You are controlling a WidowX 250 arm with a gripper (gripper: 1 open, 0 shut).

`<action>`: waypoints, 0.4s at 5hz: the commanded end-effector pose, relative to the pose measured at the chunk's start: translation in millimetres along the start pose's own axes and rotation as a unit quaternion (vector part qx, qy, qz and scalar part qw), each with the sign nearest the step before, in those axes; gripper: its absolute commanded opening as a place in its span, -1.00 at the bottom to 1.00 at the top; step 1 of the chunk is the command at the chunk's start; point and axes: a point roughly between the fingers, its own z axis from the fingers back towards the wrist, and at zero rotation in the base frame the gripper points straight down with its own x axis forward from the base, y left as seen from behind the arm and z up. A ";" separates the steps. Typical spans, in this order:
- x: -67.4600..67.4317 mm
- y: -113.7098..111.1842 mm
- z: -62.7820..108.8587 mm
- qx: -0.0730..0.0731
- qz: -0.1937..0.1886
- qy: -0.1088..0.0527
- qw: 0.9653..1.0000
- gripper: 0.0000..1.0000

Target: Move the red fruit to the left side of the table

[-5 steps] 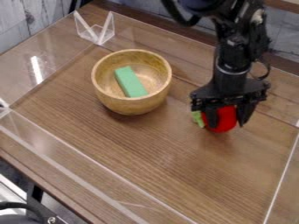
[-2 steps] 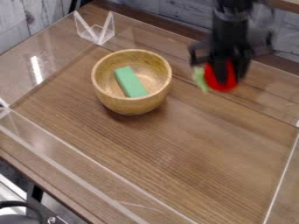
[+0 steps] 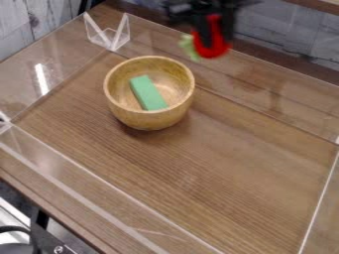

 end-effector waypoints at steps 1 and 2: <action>27.4 25.1 34.9 -0.014 -0.022 -0.042 0.999 -1.00; 43.6 60.9 40.8 0.001 -0.018 -0.047 0.999 -1.00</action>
